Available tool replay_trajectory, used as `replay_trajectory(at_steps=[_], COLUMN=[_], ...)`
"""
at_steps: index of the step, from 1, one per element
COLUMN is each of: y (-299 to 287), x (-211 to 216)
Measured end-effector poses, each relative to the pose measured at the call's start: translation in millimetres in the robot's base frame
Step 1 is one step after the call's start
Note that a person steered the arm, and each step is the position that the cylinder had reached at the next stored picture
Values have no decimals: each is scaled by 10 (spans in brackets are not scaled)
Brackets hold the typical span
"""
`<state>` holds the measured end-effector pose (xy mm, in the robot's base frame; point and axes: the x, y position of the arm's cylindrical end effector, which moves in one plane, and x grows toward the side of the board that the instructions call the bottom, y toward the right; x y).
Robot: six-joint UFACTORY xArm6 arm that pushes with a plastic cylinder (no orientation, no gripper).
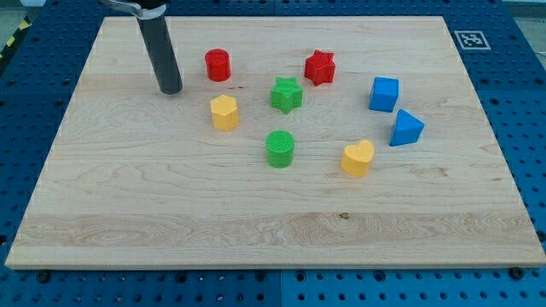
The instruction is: Adjust the yellow blocks and circles to make a semi circle
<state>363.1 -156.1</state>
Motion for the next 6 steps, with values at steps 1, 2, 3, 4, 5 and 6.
replay_trajectory(at_steps=[1,2,3,4,5,6], y=[-213,-265,-293,-291,-37,369], x=[-15,-20,-95,-509,-679,-680])
